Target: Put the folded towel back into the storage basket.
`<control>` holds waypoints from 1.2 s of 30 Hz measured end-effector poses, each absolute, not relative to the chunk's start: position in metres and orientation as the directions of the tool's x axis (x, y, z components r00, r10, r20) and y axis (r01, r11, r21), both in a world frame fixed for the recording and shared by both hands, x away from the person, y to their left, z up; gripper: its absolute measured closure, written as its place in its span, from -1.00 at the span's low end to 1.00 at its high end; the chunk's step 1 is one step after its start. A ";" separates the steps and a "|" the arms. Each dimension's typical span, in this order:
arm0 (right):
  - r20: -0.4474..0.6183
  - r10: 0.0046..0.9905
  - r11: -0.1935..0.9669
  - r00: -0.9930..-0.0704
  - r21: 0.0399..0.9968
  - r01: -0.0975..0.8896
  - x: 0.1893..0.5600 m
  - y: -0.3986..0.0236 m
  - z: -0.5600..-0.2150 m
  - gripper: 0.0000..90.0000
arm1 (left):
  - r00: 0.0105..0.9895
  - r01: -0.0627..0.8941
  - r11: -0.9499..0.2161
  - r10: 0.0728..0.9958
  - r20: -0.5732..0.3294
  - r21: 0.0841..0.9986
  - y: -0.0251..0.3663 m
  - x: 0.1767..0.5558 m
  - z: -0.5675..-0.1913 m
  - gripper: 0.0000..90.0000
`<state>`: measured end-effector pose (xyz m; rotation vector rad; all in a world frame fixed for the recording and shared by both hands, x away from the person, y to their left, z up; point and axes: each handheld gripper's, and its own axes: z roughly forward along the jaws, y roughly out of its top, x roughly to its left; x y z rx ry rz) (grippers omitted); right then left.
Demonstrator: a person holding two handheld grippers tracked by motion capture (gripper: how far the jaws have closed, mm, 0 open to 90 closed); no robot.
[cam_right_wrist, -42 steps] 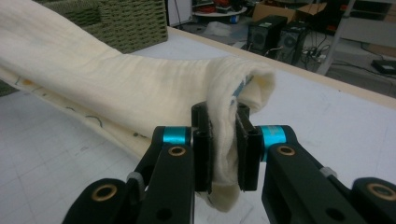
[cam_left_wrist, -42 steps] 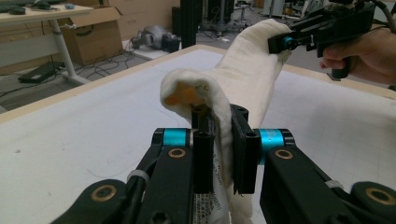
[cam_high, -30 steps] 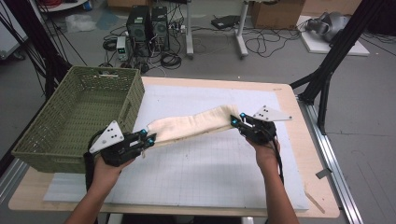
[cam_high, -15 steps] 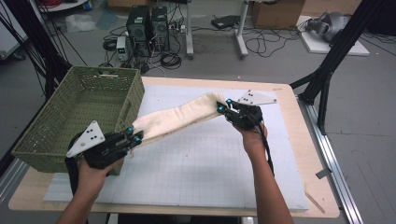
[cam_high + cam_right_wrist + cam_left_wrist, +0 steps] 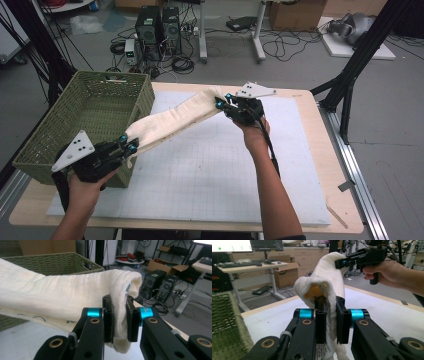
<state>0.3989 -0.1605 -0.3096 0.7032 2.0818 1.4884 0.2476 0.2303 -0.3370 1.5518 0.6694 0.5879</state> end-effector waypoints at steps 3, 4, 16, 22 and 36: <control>-0.095 0.649 0.281 -0.754 0.952 0.122 0.404 -0.150 -0.305 0.78 | 0.688 0.071 -0.041 0.725 -0.019 0.997 0.236 0.246 -0.335 0.80; -0.095 0.646 0.283 -0.757 0.951 0.122 0.406 -0.146 -0.303 0.78 | 0.684 0.070 -0.041 0.730 -0.018 0.997 0.238 0.245 -0.335 0.80; -0.102 0.609 0.293 -0.787 0.951 0.103 0.427 -0.102 -0.290 0.78 | 0.633 0.062 -0.018 0.773 -0.025 0.998 0.264 0.237 -0.330 0.80; -0.113 0.590 0.307 -0.800 0.947 0.092 0.437 -0.077 -0.285 0.78 | 0.612 0.056 -0.006 0.790 -0.029 0.998 0.275 0.231 -0.328 0.80; -0.126 0.571 0.305 -0.811 0.950 0.067 0.456 -0.018 -0.274 0.78 | 0.555 0.066 0.003 0.831 -0.039 0.998 0.299 0.221 -0.329 0.80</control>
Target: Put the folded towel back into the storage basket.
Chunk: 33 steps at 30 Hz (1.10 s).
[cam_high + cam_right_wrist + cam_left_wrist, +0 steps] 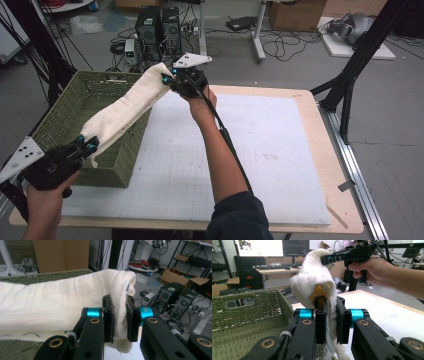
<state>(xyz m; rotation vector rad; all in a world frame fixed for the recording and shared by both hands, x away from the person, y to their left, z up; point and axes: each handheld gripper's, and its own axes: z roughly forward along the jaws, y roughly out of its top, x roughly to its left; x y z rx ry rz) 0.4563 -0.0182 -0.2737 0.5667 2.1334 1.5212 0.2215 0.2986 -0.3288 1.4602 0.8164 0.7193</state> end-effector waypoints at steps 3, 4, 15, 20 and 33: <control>-0.122 0.566 0.304 -0.815 0.950 0.068 0.462 -0.005 -0.272 0.78 | 0.542 0.072 0.007 0.839 -0.045 0.997 0.303 0.221 -0.330 0.80; -0.123 0.565 0.306 -0.816 0.949 0.069 0.464 0.000 -0.272 0.78 | 0.536 0.074 0.006 0.843 -0.045 0.997 0.305 0.220 -0.330 0.80; -0.144 0.569 0.319 -0.809 0.946 0.056 0.476 0.044 -0.269 0.78 | 0.490 0.087 0.019 0.870 -0.059 0.996 0.320 0.218 -0.331 0.80; -0.145 0.569 0.327 -0.809 0.943 0.061 0.480 0.059 -0.271 0.78 | 0.468 0.088 0.017 0.882 -0.057 0.996 0.326 0.218 -0.332 0.80; -0.126 0.560 0.343 -0.819 0.935 0.091 0.495 0.097 -0.286 0.78 | 0.409 0.128 0.028 0.909 -0.079 0.991 0.340 0.219 -0.338 0.79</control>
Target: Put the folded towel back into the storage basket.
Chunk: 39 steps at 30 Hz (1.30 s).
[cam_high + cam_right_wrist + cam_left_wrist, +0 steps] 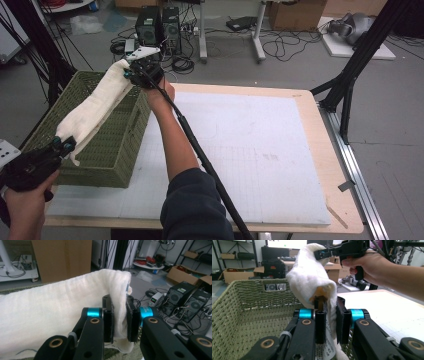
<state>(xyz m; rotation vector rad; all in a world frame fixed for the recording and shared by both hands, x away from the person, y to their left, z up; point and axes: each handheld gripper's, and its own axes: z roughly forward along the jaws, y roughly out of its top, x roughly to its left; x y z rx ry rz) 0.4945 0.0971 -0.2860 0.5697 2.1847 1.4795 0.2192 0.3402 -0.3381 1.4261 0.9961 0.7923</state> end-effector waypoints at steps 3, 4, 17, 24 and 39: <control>-0.112 0.559 0.341 -0.821 0.934 0.104 0.497 0.102 -0.289 0.78 | 0.400 0.132 0.015 0.914 -0.067 0.991 0.341 0.219 -0.338 0.79; -0.112 0.551 0.351 -0.827 0.930 0.108 0.500 0.111 -0.292 0.78 | 0.389 0.134 0.014 0.919 -0.065 0.991 0.344 0.218 -0.339 0.78; -0.047 0.633 0.355 -0.773 0.905 0.236 0.506 0.148 -0.310 -0.07 | 0.243 0.195 0.147 0.951 -0.193 0.970 0.361 0.220 -0.347 -0.30; -0.023 0.611 0.337 -0.791 0.912 0.233 0.497 0.123 -0.307 -0.12 | 0.258 0.195 0.144 0.947 -0.193 0.970 0.359 0.218 -0.344 -0.36; 0.024 0.550 0.333 -0.835 0.911 0.246 0.483 0.081 -0.303 -0.57 | 0.359 0.196 0.143 0.910 -0.207 0.970 0.347 0.223 -0.339 -0.59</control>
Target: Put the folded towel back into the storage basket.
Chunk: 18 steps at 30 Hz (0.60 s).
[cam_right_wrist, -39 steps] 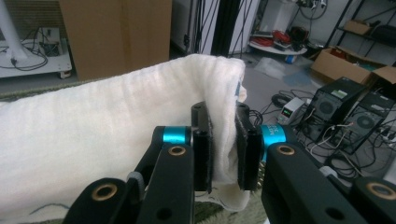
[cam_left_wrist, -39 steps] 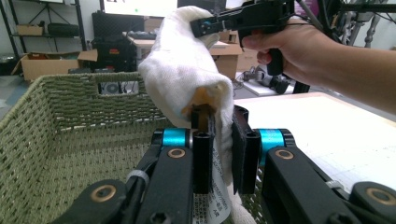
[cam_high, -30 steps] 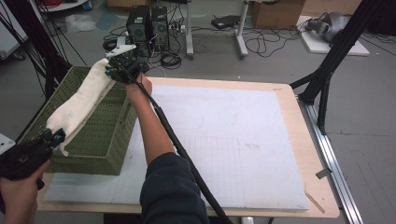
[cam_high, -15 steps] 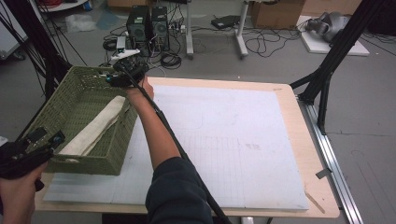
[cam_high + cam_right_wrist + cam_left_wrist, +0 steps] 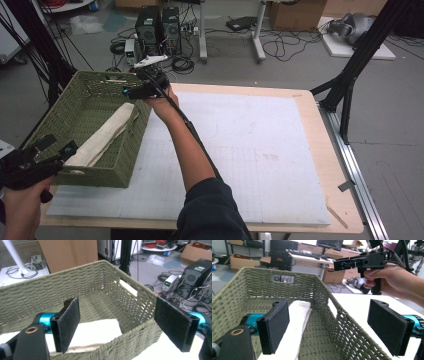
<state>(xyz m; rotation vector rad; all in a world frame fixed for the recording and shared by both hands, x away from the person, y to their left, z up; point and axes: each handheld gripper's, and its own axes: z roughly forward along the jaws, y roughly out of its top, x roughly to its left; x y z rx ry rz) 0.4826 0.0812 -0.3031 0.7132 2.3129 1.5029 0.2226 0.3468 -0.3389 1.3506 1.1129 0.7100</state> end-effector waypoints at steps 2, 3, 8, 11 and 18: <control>0.008 0.556 0.345 -0.831 0.908 0.239 0.481 0.079 -0.302 -0.63 | 0.367 0.195 0.141 0.907 -0.206 0.971 0.345 0.223 -0.338 -0.59; 0.000 0.562 0.347 -0.827 0.908 0.236 0.481 0.078 -0.301 -0.65 | 0.371 0.193 0.137 0.906 -0.202 0.972 0.344 0.223 -0.338 -0.59; -0.001 0.548 0.371 -0.836 0.897 0.242 0.476 0.071 -0.298 -0.65 | 0.396 0.194 0.133 0.896 -0.202 0.972 0.341 0.223 -0.335 -0.59; -0.005 0.537 0.376 -0.844 0.897 0.234 0.471 0.064 -0.295 -0.65 | 0.424 0.203 0.123 0.883 -0.200 0.971 0.335 0.224 -0.335 -0.59; -0.012 0.538 0.372 -0.843 0.901 0.225 0.460 0.032 -0.297 -0.65 | 0.473 0.210 0.104 0.860 -0.194 0.972 0.326 0.227 -0.333 -0.59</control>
